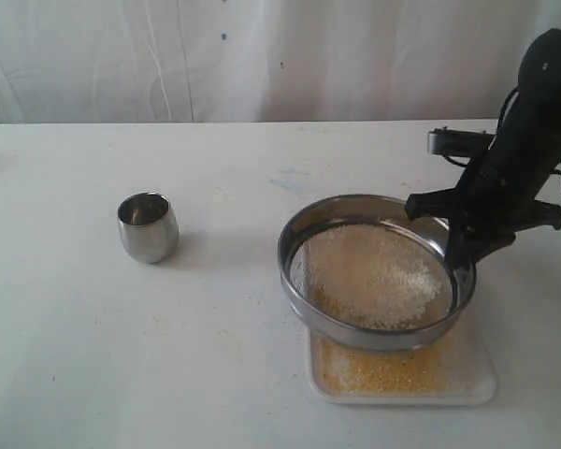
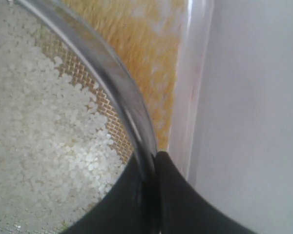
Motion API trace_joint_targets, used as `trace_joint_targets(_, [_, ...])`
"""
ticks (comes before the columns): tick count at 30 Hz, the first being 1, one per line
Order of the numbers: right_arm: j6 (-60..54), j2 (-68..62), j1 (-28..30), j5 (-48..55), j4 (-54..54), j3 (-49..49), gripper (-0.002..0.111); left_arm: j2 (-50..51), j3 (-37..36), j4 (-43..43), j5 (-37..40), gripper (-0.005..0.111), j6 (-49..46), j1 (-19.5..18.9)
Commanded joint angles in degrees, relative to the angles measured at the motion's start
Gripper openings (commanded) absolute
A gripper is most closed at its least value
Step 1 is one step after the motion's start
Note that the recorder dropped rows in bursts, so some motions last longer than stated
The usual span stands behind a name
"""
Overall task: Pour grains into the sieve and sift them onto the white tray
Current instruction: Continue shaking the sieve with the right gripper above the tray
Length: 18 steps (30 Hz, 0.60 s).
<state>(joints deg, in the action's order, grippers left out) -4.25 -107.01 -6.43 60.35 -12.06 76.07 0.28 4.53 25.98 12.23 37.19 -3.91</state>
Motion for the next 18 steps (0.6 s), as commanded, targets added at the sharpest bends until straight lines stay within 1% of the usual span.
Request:
trace_joint_targets(1, [1.9,1.2,0.6,-4.1,1.0,0.0,0.0,-0.3,-0.1,0.3,-0.3,0.0,0.1,0.0])
trace_joint_targets(7, [1.3,1.5,0.6,-3.3,4.9,-1.0,0.0,-0.3,-0.1,0.3,-0.3,0.0,0.1,0.0])
trace_joint_targets(10, [-1.0,4.2,0.6,-2.6,5.3,-4.7,0.0,-0.3,-0.1,0.3,-0.3,0.0,0.1,0.0])
trace_joint_targets(13, [-1.2,7.9,0.6,-6.2,5.5,-8.0,0.0,-0.3,-0.1,0.3,-0.3,0.0,0.1,0.0])
trace_joint_targets(18, [-1.2,7.1,0.6,-8.4,4.9,-8.2,0.0,-0.3,-0.1,0.3,-0.3,0.0,0.1,0.0])
